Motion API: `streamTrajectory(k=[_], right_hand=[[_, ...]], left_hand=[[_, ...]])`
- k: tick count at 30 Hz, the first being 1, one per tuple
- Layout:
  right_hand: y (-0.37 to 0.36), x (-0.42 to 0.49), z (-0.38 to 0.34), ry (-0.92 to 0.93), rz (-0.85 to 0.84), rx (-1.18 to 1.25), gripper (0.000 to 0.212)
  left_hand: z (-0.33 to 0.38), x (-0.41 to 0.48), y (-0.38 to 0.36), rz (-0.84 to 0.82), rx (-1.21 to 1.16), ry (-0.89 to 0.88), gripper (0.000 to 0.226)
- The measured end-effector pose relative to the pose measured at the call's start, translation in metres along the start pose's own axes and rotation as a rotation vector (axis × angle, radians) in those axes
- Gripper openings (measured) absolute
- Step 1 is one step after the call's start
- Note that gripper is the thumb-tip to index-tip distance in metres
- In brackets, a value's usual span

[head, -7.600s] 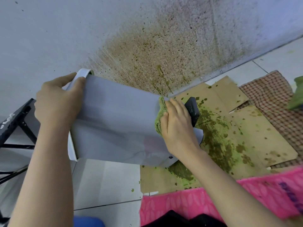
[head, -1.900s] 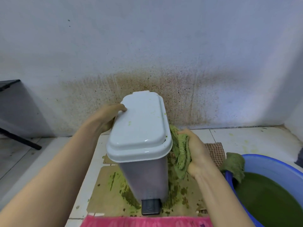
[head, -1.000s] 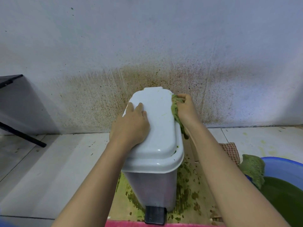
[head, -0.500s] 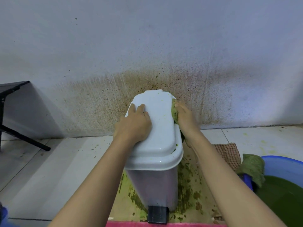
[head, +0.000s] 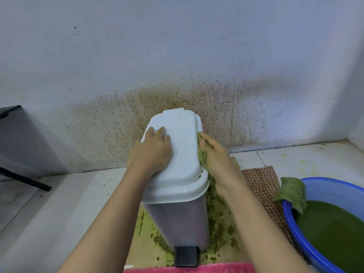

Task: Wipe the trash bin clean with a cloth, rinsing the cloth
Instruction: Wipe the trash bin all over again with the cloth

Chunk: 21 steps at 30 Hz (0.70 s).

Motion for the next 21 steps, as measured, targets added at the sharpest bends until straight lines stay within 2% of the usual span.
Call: streamTrajectory(k=[5, 9, 14, 17, 21], right_hand=[[-0.008, 0.085, -0.009, -0.003, -0.03, -0.129, 0.04], [-0.011, 0.112, -0.008, -0.016, -0.002, -0.164, 0.042], [-0.003, 0.061, 0.001, 0.027, 0.029, -0.044, 0.042], [0.0, 0.01, 0.004, 0.047, 0.031, 0.084, 0.038], [0.0, -0.049, 0.002, 0.173, 0.078, 0.043, 0.036]], left_hand=[[0.003, 0.0, 0.0, 0.013, 0.027, -0.006, 0.052], [0.005, 0.002, 0.003, 0.0, 0.011, -0.011, 0.053], [0.005, 0.0, 0.004, -0.005, 0.003, -0.01, 0.055], [0.004, 0.001, 0.005, -0.014, -0.017, -0.013, 0.072], [0.005, -0.001, 0.007, -0.01, -0.025, -0.04, 0.061]])
Point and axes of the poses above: each hand's wrist, its own x-axis towards the middle knuckle, its own y-axis out of the back of the hand, z = x × y, the point moved 9 cm from there along x, towards the middle knuckle
